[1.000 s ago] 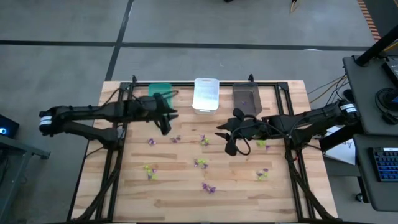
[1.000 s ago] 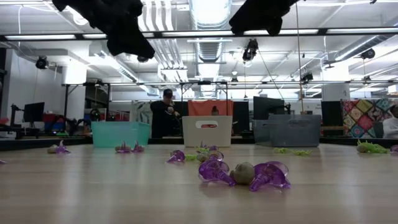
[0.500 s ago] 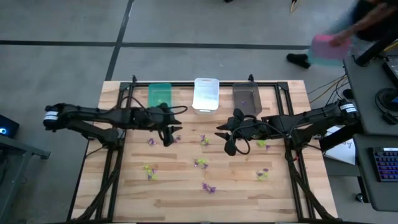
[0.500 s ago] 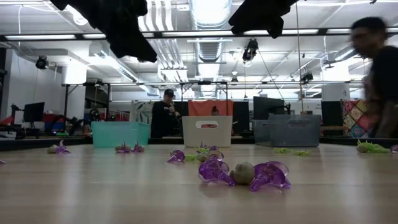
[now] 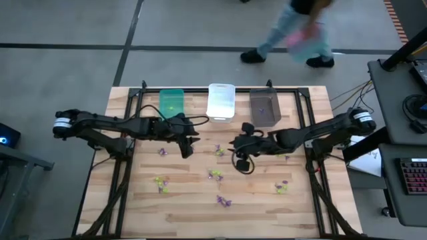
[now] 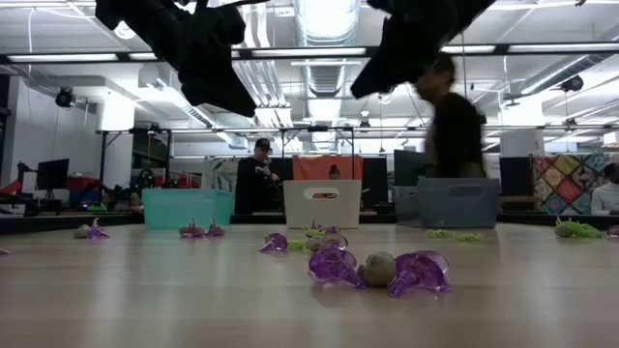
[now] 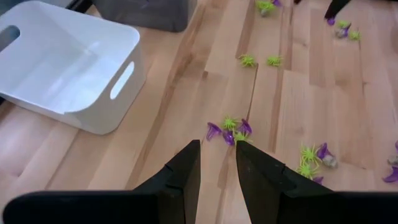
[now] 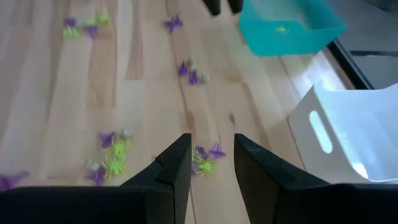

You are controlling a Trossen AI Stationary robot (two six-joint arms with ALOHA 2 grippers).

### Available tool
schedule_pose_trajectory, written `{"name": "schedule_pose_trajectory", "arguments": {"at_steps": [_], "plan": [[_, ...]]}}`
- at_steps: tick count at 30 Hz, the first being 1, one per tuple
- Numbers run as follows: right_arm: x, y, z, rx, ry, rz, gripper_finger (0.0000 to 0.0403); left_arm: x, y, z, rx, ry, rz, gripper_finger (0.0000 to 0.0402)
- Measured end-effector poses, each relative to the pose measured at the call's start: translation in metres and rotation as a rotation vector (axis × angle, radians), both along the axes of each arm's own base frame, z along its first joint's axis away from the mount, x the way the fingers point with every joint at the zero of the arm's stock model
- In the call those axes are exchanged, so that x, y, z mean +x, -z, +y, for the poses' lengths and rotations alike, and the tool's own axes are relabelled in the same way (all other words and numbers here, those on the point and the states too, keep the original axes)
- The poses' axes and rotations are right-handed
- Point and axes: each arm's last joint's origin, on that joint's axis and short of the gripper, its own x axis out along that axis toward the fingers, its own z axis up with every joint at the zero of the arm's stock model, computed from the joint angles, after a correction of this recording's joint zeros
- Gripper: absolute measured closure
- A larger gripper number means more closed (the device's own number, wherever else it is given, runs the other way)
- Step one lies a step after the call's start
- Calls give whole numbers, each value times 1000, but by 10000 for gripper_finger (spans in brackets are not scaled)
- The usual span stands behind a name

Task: Sort Halloween decoration
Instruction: Put the purple witch hat toy into the gray bin

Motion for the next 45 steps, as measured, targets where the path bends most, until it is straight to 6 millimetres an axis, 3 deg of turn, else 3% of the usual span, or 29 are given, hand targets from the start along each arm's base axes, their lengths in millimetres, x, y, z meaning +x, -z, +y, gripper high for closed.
{"name": "schedule_pose_trajectory", "arguments": {"at_steps": [9, 18, 30, 45], "plan": [[18, 37, 3, -55, -31, 116, 294, 3, 3, -3, -71, -48, -12, 316], [27, 54, 3, -68, -49, 131, 294, 4, 2, -18, -58, 21, -21, 316], [45, 47, -28, -7, -94, -28, 294, 4, 4, -24, -51, 48, -33, 316], [58, 100, -58, 64, 58, 87, 294, 4, 4, -24, -39, 55, -36, 316]]}}
